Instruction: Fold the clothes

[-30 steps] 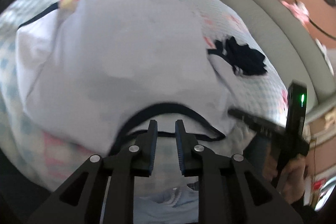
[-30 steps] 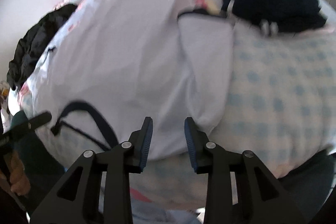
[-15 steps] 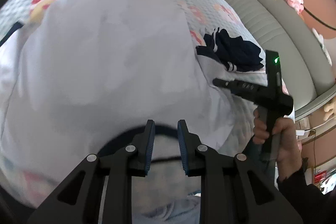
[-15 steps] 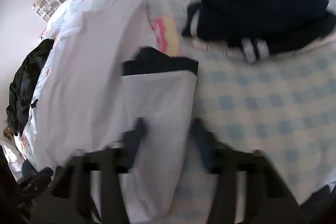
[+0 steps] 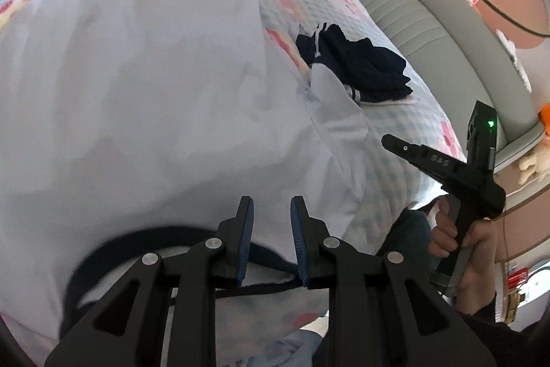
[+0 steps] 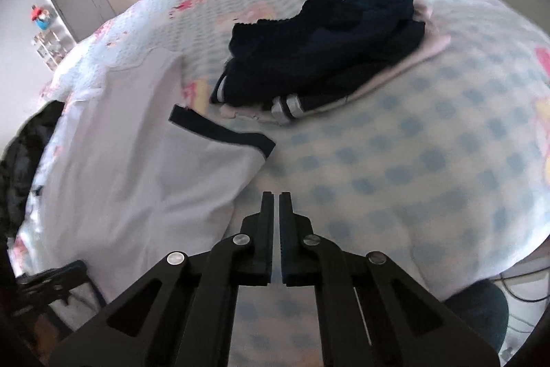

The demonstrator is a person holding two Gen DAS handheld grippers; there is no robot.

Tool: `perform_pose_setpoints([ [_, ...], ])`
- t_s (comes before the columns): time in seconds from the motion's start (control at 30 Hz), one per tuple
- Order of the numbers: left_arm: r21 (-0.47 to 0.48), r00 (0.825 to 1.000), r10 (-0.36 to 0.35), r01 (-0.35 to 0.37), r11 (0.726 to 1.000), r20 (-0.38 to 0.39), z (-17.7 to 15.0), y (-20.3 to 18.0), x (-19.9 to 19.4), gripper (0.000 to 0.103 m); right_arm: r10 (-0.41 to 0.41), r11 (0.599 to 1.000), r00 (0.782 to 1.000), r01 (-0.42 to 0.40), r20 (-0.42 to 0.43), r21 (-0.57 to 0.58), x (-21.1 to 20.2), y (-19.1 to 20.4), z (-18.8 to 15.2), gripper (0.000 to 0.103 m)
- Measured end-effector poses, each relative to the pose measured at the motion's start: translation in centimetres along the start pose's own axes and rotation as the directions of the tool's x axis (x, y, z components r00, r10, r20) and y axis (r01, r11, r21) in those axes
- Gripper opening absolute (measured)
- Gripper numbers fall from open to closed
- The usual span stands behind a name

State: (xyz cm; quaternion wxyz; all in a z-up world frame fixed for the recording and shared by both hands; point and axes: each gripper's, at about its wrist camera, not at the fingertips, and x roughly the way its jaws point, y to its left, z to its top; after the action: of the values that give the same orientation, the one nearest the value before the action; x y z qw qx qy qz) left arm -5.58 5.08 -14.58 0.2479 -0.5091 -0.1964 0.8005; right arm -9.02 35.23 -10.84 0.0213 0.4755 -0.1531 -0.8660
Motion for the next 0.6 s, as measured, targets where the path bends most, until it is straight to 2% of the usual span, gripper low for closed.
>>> perform_pose_setpoints([
  [0.07, -0.004, 1.0, -0.007, 0.007, 1.0, -0.007, -0.2, 0.0, 0.1, 0.024, 0.093, 0.995, 0.995, -0.092, -0.033, 0.037, 0.5, -0.4, 0.0, 0.005],
  [0.17, 0.012, 1.0, -0.004, 0.004, 1.0, 0.005, -0.2, -0.5, -0.4, 0.024, 0.166, 0.985, 0.984, -0.163, -0.059, 0.048, 1.6, 0.5, -0.1, 0.025],
  [0.2, 0.016, 1.0, -0.002, 0.002, 1.0, 0.011, -0.2, -0.6, -0.6, 0.024, 0.18, 0.983, 0.981, -0.176, -0.076, 0.055, 2.2, 0.9, -0.2, 0.034],
  [0.23, 0.021, 1.0, 0.0, 0.0, 1.0, 0.016, -0.1, -0.7, -0.9, 0.027, 0.195, 0.98, 0.977, -0.19, -0.092, 0.061, 2.9, 1.3, -0.2, 0.036],
  [0.27, 0.026, 1.0, 0.002, -0.002, 1.0, 0.021, -0.1, -0.7, -1.1, 0.028, 0.198, 0.979, 0.975, -0.192, -0.102, 0.065, 3.7, 1.6, -0.2, 0.035],
  [0.3, 0.029, 1.0, 0.009, -0.01, 1.0, 0.025, 0.0, -0.7, -1.3, 0.029, 0.186, 0.982, 0.976, -0.18, -0.11, 0.06, 4.4, 1.9, -0.2, 0.011],
  [0.33, 0.031, 0.999, 0.017, -0.018, 0.999, 0.03, 0.0, -0.6, -1.6, 0.029, 0.163, 0.986, 0.981, -0.16, -0.105, 0.037, 4.6, 2.5, 0.1, 0.002],
  [0.43, 0.01, 0.996, 0.02, -0.021, 1.0, 0.09, 0.2, -0.1, -2.9, 0.029, 0.132, 0.985, 0.99, -0.136, -0.043, -0.105, 2.9, 6.4, 1.2, 0.001],
  [0.5, -0.027, 0.994, 0.018, -0.016, 1.0, 0.11, 0.1, 0.8, -3.3, 0.029, 0.166, 0.952, 0.986, -0.166, -0.022, -0.258, 1.0, 10.7, 1.3, 0.001],
  [0.6, -0.071, 0.995, 0.03, -0.023, 0.997, 0.1, -0.1, 1.9, -3.1, 0.029, 0.21, 0.903, 0.975, -0.223, -0.076, -0.368, 0.8, 15.0, -0.6, 0.001],
])
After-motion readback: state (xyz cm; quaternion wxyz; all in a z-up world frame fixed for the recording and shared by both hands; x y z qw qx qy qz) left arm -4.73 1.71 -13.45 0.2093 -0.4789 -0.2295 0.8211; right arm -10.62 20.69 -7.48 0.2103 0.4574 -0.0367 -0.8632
